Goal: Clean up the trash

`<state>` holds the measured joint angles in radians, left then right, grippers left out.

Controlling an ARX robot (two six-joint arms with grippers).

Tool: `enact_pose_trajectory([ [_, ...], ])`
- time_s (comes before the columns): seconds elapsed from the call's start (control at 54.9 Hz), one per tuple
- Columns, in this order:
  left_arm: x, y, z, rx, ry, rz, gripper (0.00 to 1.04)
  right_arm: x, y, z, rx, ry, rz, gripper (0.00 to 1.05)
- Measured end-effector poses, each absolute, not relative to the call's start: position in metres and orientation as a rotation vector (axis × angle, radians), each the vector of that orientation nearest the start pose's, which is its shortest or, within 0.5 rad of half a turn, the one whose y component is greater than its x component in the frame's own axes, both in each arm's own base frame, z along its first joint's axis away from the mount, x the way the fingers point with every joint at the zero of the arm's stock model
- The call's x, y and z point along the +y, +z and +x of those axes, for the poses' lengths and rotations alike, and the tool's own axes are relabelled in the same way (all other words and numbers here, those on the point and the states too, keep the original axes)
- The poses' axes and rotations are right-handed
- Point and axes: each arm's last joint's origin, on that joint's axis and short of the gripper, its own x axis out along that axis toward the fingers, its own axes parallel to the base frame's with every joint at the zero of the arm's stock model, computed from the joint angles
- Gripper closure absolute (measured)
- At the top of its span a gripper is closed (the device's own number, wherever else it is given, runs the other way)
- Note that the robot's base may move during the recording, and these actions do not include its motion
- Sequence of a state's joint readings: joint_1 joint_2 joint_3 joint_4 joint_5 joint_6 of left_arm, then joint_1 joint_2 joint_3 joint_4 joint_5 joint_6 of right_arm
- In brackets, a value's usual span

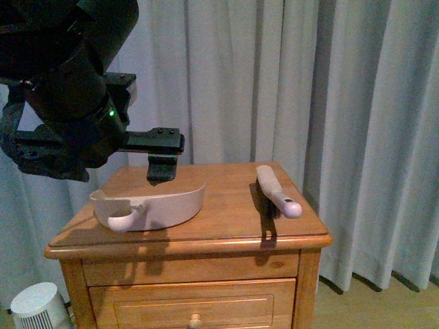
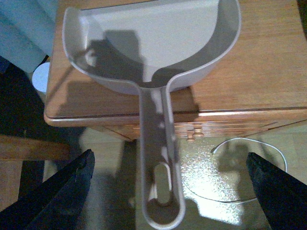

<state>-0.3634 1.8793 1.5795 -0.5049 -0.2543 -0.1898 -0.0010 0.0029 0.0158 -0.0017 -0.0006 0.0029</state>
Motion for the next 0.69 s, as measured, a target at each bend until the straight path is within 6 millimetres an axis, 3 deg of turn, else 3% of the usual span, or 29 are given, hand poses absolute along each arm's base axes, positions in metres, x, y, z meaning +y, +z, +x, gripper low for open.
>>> enact_pose_trajectory([
  [0.291,-0.145,0.245,0.406,0.821,-0.013,0.08,0.08,0.0,0.169,0.097,-0.011,0.0,0.003,0.07],
  [0.692,-0.143,0.229,0.417,0.836,-0.022,0.069,0.08,0.0,0.169,0.097,-0.011,0.0,0.003,0.07],
])
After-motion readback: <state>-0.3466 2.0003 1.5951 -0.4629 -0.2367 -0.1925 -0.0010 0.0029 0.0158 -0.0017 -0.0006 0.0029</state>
